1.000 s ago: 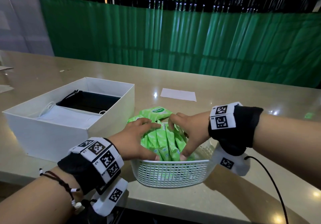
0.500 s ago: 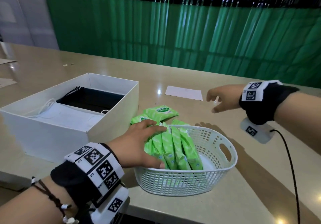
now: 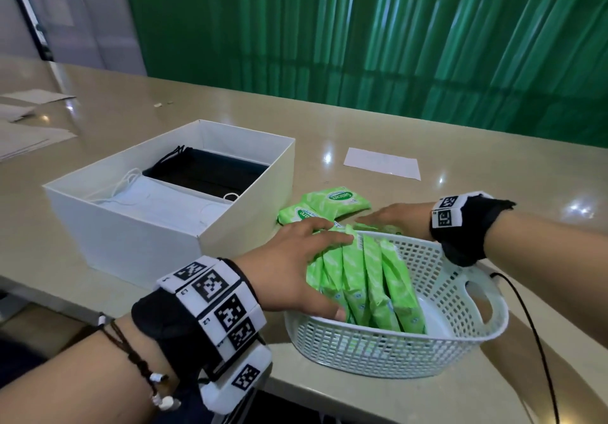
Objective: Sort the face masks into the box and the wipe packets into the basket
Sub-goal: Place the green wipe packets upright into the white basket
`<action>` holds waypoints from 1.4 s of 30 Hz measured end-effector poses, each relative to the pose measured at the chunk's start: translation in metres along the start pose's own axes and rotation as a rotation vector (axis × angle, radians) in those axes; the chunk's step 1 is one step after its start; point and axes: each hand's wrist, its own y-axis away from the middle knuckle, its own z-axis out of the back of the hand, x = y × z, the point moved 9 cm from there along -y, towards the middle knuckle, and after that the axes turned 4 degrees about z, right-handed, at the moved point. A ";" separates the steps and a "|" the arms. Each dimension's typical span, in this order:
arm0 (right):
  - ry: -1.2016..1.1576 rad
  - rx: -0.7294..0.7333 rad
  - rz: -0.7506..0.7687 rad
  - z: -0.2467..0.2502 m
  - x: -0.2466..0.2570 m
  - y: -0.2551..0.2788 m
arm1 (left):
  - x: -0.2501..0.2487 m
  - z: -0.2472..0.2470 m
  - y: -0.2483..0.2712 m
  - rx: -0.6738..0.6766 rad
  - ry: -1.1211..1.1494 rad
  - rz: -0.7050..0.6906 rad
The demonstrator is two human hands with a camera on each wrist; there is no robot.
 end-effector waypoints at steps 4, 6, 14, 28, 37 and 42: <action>0.195 0.095 -0.044 -0.011 -0.011 0.002 | 0.000 0.000 0.000 0.002 -0.005 0.000; 0.357 0.120 -0.054 -0.013 -0.014 0.002 | -0.001 0.000 0.000 0.002 -0.008 -0.004; 0.313 0.022 -0.187 -0.020 -0.031 0.017 | 0.000 0.000 0.000 -0.003 -0.006 0.004; -0.422 -0.454 -0.503 0.013 -0.100 0.151 | 0.004 -0.001 -0.001 0.008 -0.028 0.027; -0.911 -0.832 0.144 0.062 -0.005 0.195 | -0.001 0.001 0.001 0.020 -0.042 0.040; -0.691 -0.606 0.097 0.037 0.036 0.175 | -0.001 0.000 0.001 0.020 -0.057 0.049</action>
